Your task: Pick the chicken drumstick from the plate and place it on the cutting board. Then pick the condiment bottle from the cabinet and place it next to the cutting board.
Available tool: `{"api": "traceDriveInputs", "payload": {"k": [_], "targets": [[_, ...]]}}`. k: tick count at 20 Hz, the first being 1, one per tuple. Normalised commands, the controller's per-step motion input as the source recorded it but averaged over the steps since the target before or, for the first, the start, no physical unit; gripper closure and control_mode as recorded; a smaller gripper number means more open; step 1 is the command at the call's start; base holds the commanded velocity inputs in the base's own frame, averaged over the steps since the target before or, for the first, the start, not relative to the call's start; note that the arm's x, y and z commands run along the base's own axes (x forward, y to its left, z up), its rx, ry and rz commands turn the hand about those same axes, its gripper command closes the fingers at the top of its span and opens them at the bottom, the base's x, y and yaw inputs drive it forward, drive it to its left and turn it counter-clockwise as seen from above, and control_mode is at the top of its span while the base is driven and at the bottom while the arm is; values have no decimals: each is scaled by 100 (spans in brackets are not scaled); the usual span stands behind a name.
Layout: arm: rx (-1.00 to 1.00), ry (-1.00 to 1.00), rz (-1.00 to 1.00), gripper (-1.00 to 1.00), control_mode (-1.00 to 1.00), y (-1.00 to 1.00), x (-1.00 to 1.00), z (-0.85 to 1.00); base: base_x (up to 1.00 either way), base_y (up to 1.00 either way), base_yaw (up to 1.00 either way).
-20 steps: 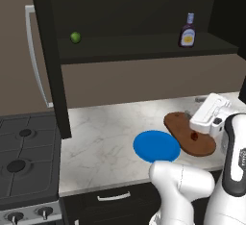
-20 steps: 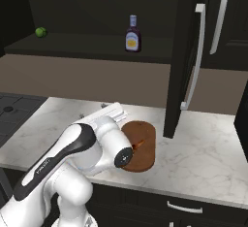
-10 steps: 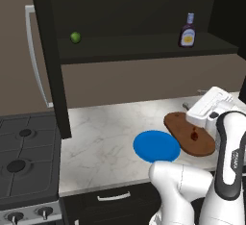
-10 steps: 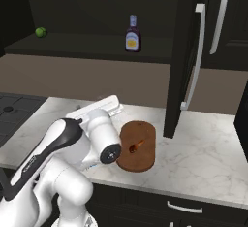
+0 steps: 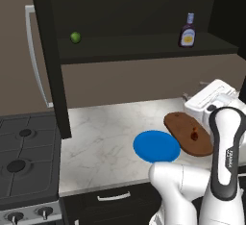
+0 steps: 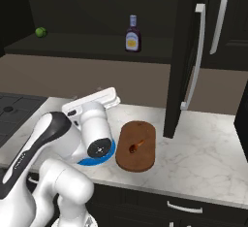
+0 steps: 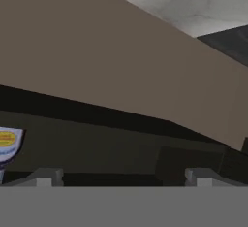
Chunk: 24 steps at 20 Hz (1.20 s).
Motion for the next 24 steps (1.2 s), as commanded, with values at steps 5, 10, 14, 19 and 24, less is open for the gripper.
{"api": "traceDriveInputs", "payload": {"k": [5, 10, 14, 19, 24], "targets": [[0, -3, -5, -100, -100, 0, 0, 30, 0, 0, 0], [0, -1, -6, -100, -100, 0, 0, 28, 0, 0, 0], [0, 0, -6, -100, -100, 0, 0, 29, 0, 0, 0], [0, 0, -6, -100, -100, 0, 0, 26, 0, 0, 0], [0, 0, -5, -100, -100, 0, 0, 20, 0, 0, 0]]}}
